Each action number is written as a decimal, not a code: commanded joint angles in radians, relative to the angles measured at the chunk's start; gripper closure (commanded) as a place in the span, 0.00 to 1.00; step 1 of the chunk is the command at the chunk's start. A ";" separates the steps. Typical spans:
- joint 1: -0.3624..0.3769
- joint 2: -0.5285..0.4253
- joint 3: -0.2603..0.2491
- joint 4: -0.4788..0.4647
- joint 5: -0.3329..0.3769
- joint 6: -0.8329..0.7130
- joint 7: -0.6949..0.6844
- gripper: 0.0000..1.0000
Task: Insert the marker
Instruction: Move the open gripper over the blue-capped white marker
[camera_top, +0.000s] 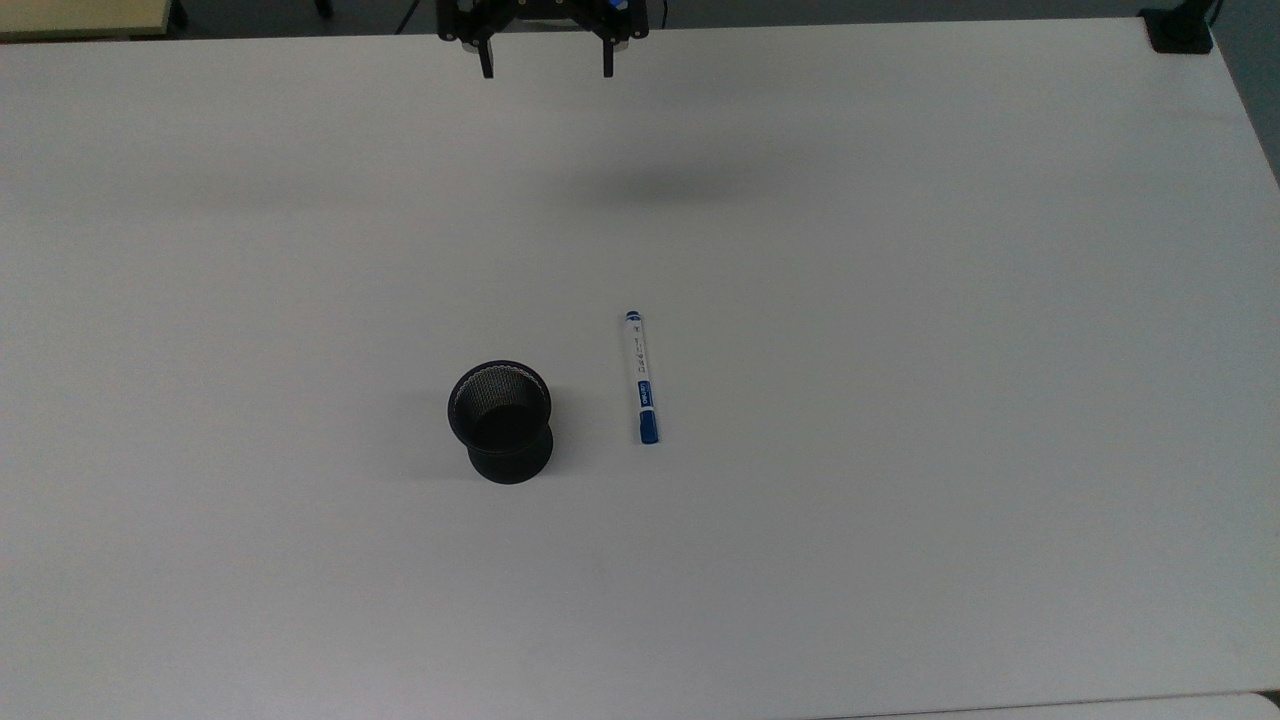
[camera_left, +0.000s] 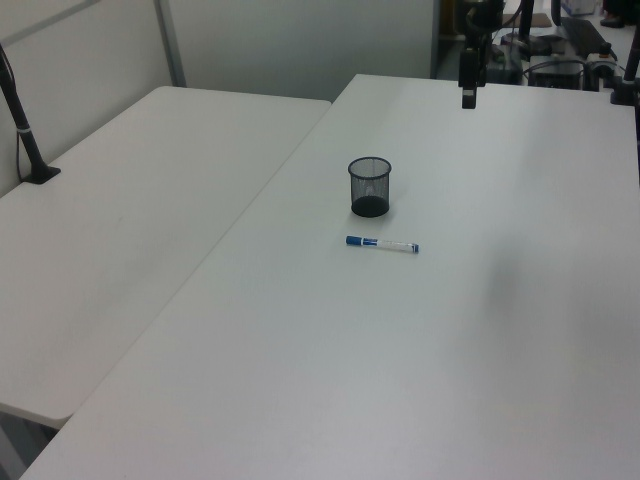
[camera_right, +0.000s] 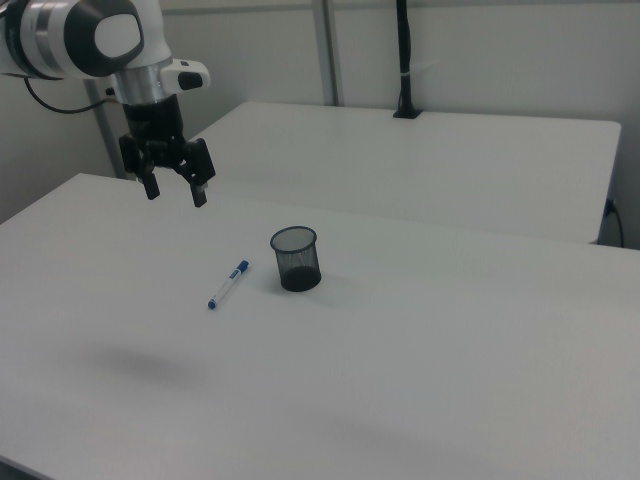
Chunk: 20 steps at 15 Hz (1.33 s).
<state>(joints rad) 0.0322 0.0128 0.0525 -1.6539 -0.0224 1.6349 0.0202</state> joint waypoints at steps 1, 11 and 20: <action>0.011 0.018 -0.003 -0.012 -0.005 0.066 -0.017 0.00; 0.011 0.050 -0.005 0.005 -0.005 0.094 -0.020 0.00; 0.072 0.237 -0.003 0.023 -0.002 0.322 0.007 0.00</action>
<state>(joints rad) 0.0735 0.1854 0.0539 -1.6524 -0.0226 1.8907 0.0185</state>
